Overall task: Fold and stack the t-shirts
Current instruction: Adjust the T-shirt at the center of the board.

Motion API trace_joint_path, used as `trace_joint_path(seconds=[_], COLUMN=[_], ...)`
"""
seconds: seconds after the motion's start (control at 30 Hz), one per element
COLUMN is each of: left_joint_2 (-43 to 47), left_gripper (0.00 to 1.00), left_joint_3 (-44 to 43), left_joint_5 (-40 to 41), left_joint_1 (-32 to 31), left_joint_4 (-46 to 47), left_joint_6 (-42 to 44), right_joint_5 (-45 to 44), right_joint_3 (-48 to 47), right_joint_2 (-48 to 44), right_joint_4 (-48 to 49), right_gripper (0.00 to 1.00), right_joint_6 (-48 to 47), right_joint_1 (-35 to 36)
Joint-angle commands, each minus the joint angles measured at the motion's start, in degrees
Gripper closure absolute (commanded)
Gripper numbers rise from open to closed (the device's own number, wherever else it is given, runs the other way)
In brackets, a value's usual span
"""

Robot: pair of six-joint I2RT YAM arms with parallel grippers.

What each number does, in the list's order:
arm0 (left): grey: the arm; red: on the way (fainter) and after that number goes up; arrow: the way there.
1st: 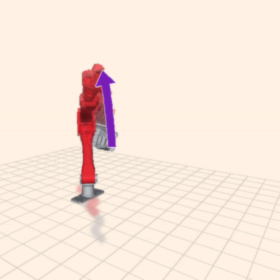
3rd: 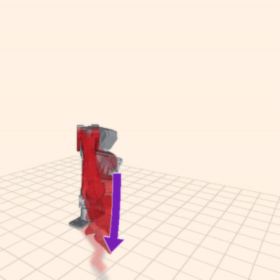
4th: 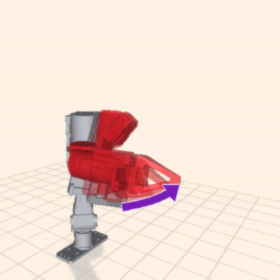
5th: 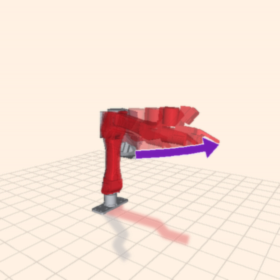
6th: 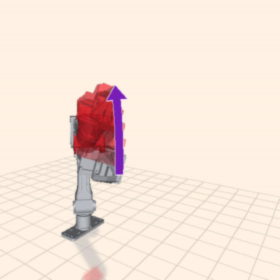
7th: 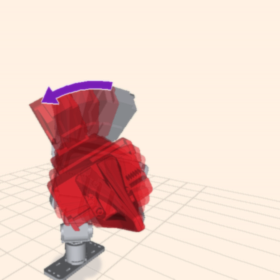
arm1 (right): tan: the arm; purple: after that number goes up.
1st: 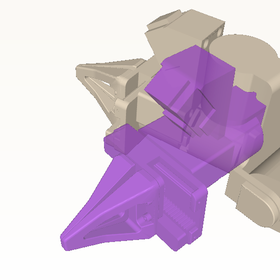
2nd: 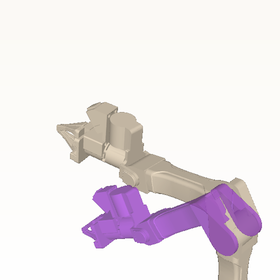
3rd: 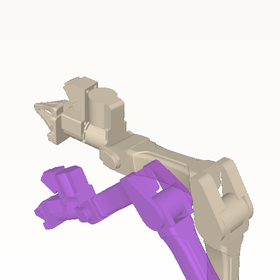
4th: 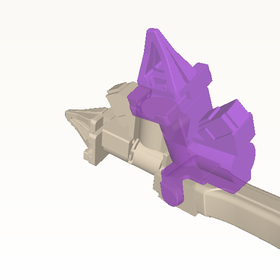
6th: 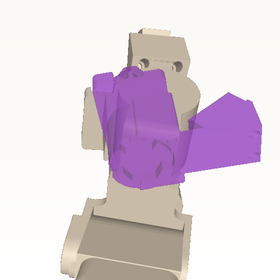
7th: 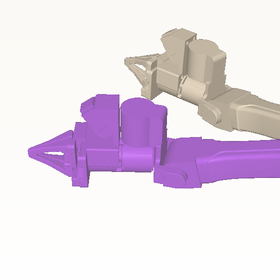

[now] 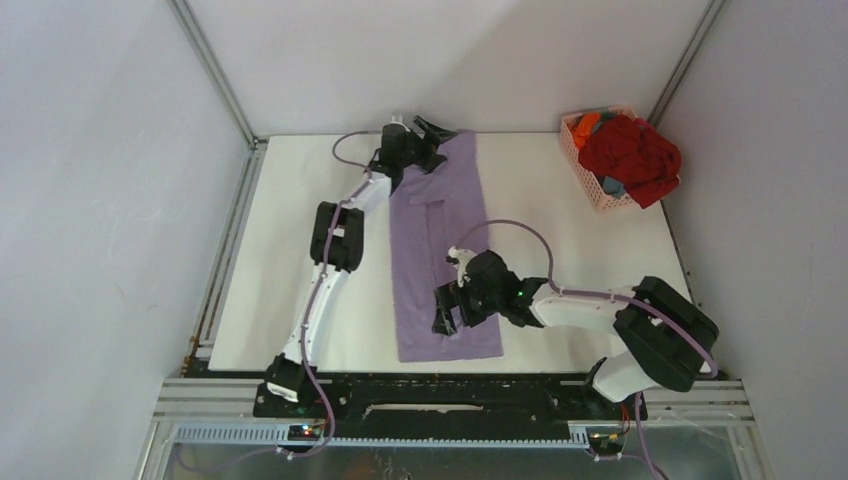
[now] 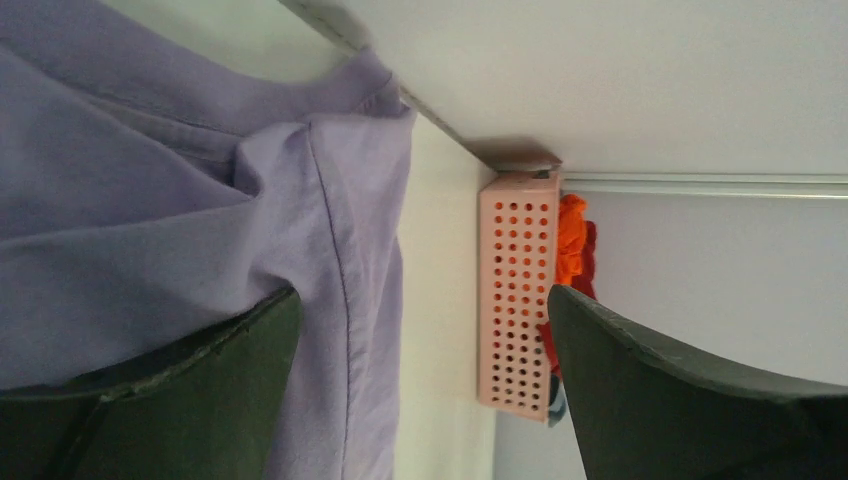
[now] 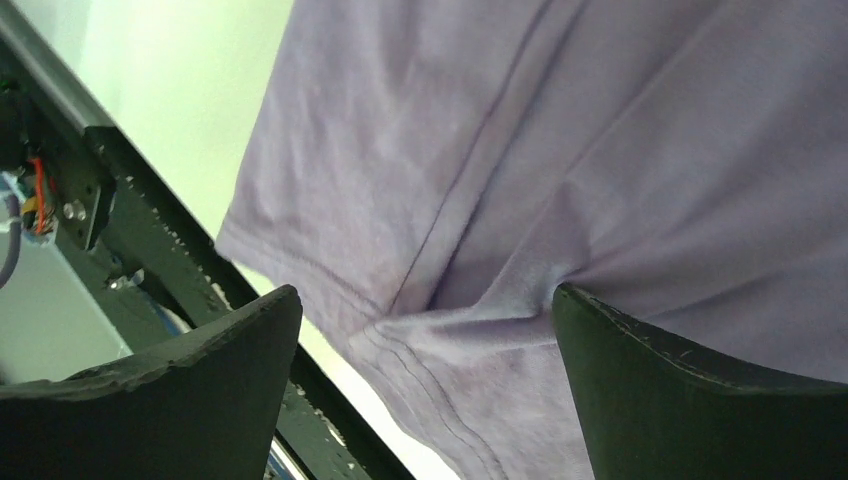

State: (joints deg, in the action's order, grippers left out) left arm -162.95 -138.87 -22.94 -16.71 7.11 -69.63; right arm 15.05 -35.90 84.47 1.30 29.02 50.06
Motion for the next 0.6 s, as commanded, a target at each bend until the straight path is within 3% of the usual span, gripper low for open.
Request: trace_joint_path(seconds=[0.0, 0.27, 0.57], left_joint_2=[-4.38, -0.53, -0.13], left_gripper=[0.00, 0.00, 0.00], left_joint_3=[-5.18, -3.95, -5.77], left_joint_5=[3.03, 7.29, 6.49], left_joint_1=[-1.42, -2.32, -0.95], left_joint_4=[4.16, -0.48, -3.97], left_joint_6=[-10.40, -5.61, -2.02], right_joint_5=[4.99, 4.46, 3.47], right_joint_3=[-0.78, -1.02, -0.70], right_joint_2=[5.94, 0.18, -6.35], right_joint_4=[-5.91, -16.58, -18.63], right_gripper=[0.01, 0.00, 0.00], right_joint_6=[-2.24, -3.21, -2.61], right_joint_1=[2.45, 7.09, 12.76])
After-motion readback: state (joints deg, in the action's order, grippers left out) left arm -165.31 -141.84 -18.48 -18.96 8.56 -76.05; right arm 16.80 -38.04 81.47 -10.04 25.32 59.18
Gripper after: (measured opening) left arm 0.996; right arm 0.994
